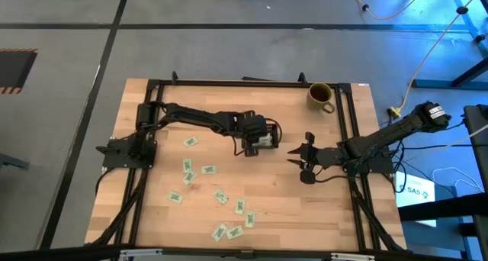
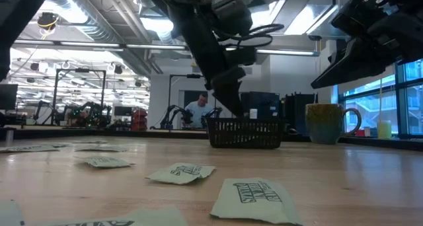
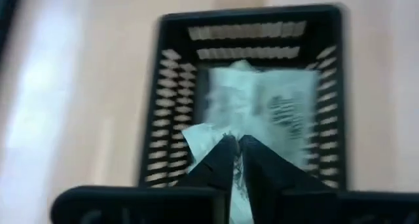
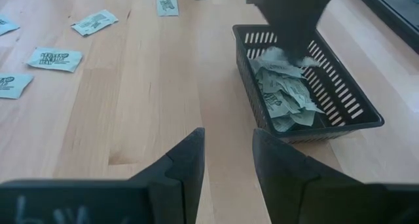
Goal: Pick and place Stevia / Truvia into bins
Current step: Put the stevia packet into the black basket
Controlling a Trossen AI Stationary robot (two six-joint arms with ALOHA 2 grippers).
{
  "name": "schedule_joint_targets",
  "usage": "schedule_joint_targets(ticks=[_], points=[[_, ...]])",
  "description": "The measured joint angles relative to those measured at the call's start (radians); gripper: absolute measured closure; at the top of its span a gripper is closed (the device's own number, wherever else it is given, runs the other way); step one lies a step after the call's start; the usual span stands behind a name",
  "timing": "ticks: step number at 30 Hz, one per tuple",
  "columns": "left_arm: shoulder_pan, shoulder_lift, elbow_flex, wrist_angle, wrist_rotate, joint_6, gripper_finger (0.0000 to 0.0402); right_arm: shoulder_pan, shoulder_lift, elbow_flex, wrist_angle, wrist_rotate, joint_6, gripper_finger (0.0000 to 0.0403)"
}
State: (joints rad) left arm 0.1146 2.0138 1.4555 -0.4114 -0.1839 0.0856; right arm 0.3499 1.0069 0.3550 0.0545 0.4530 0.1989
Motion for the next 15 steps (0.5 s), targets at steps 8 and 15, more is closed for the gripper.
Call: schedule_joint_targets(ticks=[8,15], points=[[-0.004,-0.029,0.001,-0.053,-0.032,0.016,0.0322,0.0,0.0,0.0,-0.004,0.0,0.0,0.0272],[-0.029,-0.179,0.0,-0.294,-0.031,-0.068,0.0309,0.0,0.0,0.0,-0.017,-0.001,0.001,0.0272]])
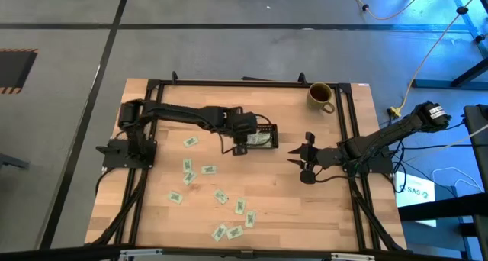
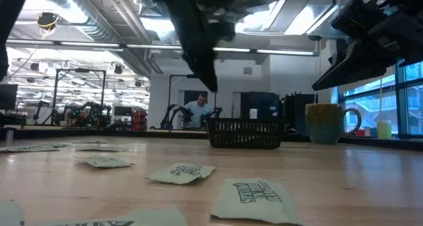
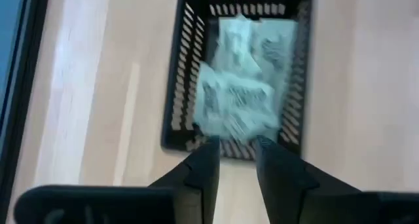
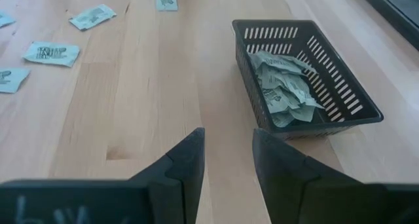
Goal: Pick and place Stevia / Truvia into bins
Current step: Put the stevia packet into the black basket
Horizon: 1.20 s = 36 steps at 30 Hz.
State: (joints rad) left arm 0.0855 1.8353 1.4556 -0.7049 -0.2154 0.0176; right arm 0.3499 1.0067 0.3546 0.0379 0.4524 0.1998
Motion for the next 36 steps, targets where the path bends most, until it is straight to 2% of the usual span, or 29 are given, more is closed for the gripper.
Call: schedule_joint_targets(ticks=[5,12,16,23,30,36], points=[[-0.036,-0.152,-0.095,-0.047,-0.009,-0.088,0.0312,0.0,0.0,0.0,-0.007,0.0,0.0,0.0272],[-0.075,-0.343,-0.33,-0.062,-0.137,-0.317,0.0313,0.0,0.0,0.0,-0.003,0.0,0.001,0.0272],[-0.063,-0.415,-0.473,-0.065,-0.161,-0.466,0.0313,0.0,0.0,0.0,0.006,0.0,0.004,0.0272],[-0.005,-0.438,-0.642,-0.078,-0.159,-0.691,0.0313,0.0,0.0,0.0,0.019,0.0,0.005,0.0272],[0.035,-0.426,-0.719,-0.075,-0.114,-0.749,0.0313,0.0,0.0,0.0,0.019,0.0,0.004,0.0272],[0.042,-0.426,-0.729,-0.065,-0.096,-0.767,0.0313,0.0,0.0,0.0,0.019,0.0,0.004,0.0272]])
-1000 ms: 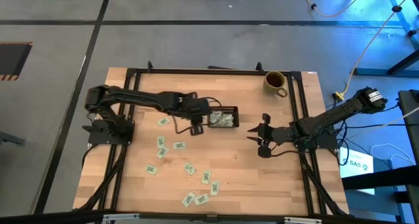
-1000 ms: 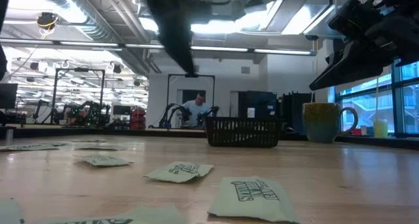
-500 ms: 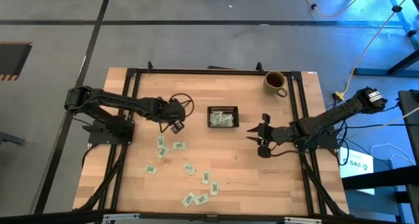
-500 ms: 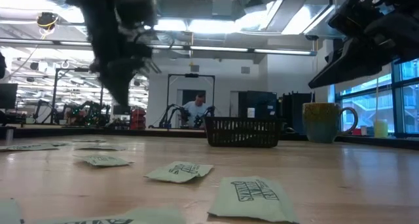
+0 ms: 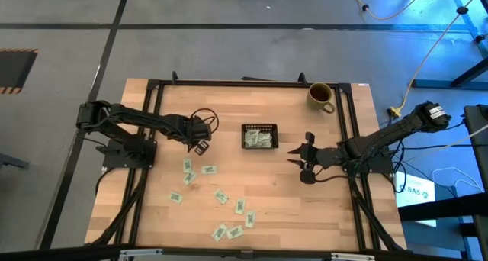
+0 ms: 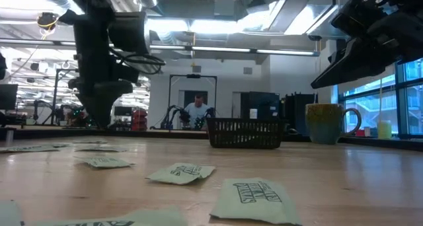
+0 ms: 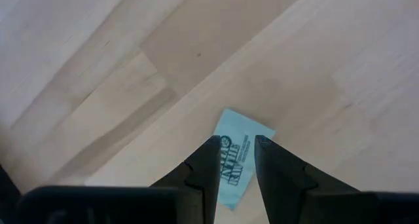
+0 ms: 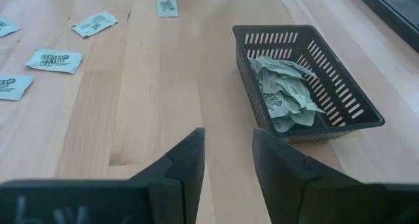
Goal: Pick and place Stevia / Truvia into bins
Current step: Put the stevia packet into the black basket
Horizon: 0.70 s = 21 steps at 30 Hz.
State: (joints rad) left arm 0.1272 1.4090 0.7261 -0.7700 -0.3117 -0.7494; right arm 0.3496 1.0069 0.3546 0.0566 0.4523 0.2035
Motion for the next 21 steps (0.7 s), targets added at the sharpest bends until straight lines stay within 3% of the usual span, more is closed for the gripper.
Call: schedule_joint_targets(ticks=[8,21], points=[[0.0,0.023,0.0,0.011,0.011,0.0,0.0313,0.0,0.0,0.0,0.0,0.0,-0.002,0.0272],[0.0,0.184,0.008,0.039,0.037,0.003,0.0324,0.0,0.0,0.0,-0.001,0.0,0.0,0.0272]])
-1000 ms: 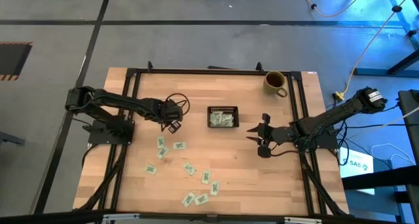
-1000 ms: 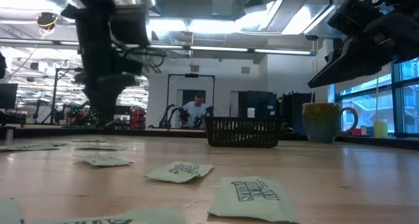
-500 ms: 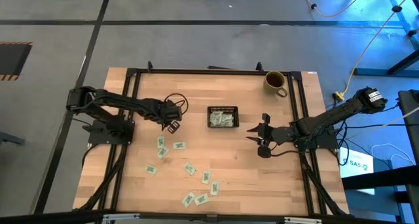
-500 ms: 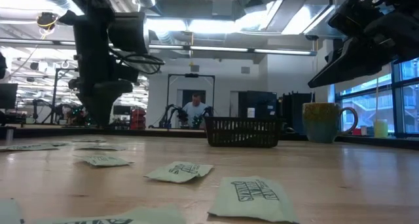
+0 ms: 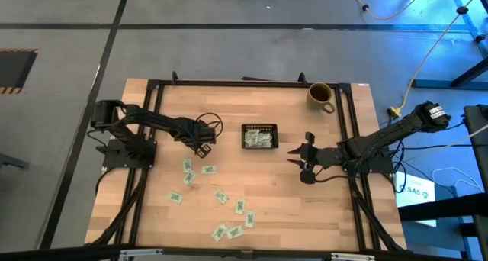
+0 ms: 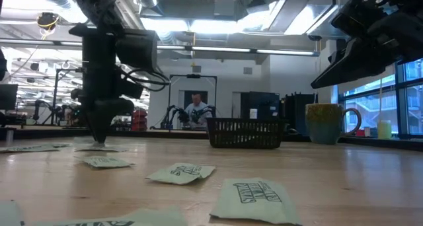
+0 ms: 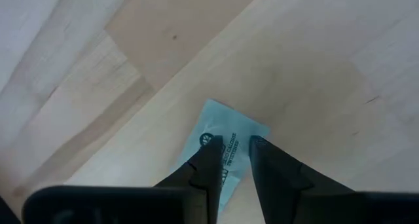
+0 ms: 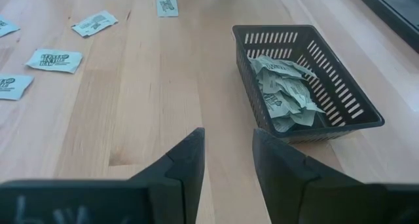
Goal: Pick and place Stevia / Truvia into bins
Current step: Put the stevia packet into the black basket
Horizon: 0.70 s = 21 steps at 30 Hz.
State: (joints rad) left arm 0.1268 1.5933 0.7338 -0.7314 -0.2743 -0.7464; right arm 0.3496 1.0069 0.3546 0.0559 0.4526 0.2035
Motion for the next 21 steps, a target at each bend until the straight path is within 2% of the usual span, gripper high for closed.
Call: schedule_joint_targets(ticks=[10,17,21], points=[[0.0,-0.001,-0.003,0.014,0.009,0.035,0.0396,0.0,0.0,0.0,0.0,0.0,0.0,0.0272],[0.002,-0.003,-0.006,0.02,-0.013,0.042,0.0389,0.0,0.0,0.0,0.0,0.0,-0.001,0.0272],[0.014,-0.004,-0.006,0.022,0.016,0.053,0.0388,0.0,0.0,0.0,0.0,0.0,-0.001,0.0272]])
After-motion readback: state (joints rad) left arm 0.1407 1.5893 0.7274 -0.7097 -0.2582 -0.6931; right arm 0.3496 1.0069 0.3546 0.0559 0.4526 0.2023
